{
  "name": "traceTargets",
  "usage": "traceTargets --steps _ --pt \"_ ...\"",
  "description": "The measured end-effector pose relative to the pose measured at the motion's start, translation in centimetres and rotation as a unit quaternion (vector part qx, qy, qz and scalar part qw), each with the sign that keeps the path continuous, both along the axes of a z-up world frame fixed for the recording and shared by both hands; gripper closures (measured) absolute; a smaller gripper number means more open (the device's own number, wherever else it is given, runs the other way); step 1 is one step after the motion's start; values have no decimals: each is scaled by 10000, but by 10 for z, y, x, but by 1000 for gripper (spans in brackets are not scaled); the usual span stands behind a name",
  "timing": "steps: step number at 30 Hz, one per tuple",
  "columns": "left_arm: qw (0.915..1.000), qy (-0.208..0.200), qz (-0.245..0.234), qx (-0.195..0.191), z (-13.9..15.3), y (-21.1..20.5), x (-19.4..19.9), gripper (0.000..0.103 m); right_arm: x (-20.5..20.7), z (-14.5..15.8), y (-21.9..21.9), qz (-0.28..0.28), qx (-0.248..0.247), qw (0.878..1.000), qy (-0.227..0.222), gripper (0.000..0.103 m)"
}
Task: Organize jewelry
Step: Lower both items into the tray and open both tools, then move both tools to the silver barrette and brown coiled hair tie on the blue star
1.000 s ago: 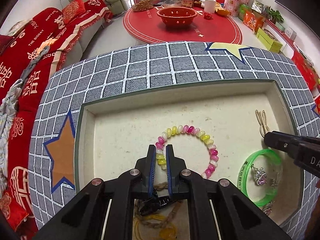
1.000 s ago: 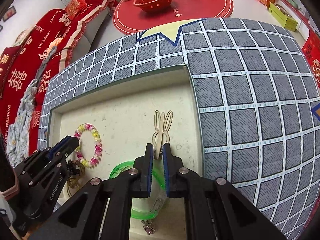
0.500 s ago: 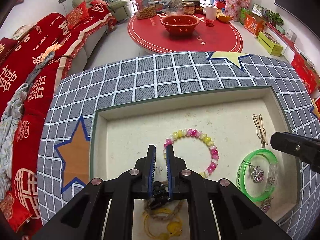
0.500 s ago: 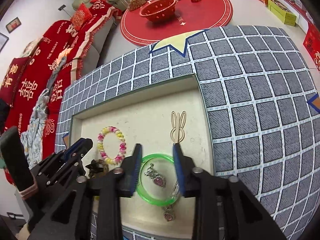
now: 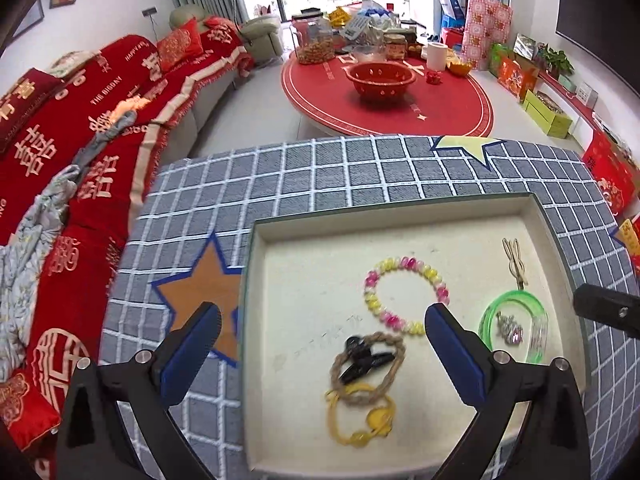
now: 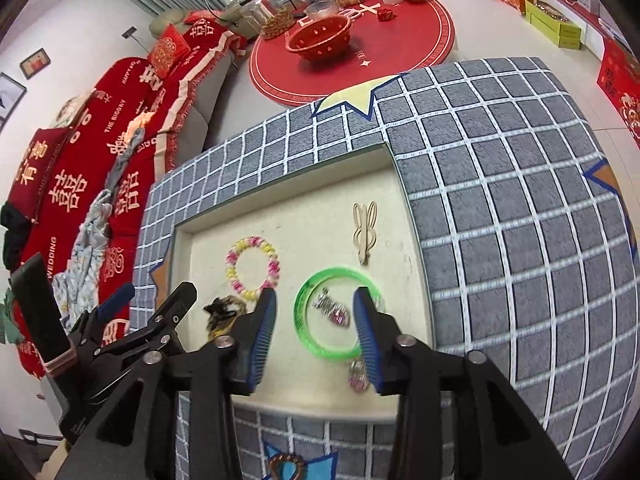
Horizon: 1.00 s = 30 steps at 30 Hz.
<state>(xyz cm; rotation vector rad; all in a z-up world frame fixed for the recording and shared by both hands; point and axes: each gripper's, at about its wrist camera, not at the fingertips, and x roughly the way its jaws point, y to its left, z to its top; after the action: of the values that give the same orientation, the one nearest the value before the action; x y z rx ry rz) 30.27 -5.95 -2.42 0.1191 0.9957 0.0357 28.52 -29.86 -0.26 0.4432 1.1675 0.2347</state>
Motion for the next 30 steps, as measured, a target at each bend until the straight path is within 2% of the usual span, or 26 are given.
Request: traceTargets --steps 4,5,6,9,17,23,27,30 --pt "9999 -45 -84 -61 7 13 -26 0 -24 10 2 -55 53 9999 -131 34" --pt "9999 -9 -106 -122 7 17 -33 0 -32 14 3 -64 63 9998 -167 24" --pt "9998 21 -109 -150 8 19 -39 0 -39 17 4 -84 71 9997 -211 18" --pt "9991 189 -186 -316 6 29 -62 0 -60 24 5 -185 71 9993 -323 16" --pt "9984 400 -281 -270 -2 43 -127 0 -109 33 9 -389 -47 9978 -527 15" --pt "9968 580 -427 -335 -9 47 -158 0 -144 36 13 -575 -314 9958 -644 15" --pt "9942 759 -569 -514 -15 47 -175 0 -164 31 10 -798 -192 9951 -550 15" --pt "9922 850 -715 -558 -20 42 -188 0 -175 19 7 -829 -154 9963 -135 15"
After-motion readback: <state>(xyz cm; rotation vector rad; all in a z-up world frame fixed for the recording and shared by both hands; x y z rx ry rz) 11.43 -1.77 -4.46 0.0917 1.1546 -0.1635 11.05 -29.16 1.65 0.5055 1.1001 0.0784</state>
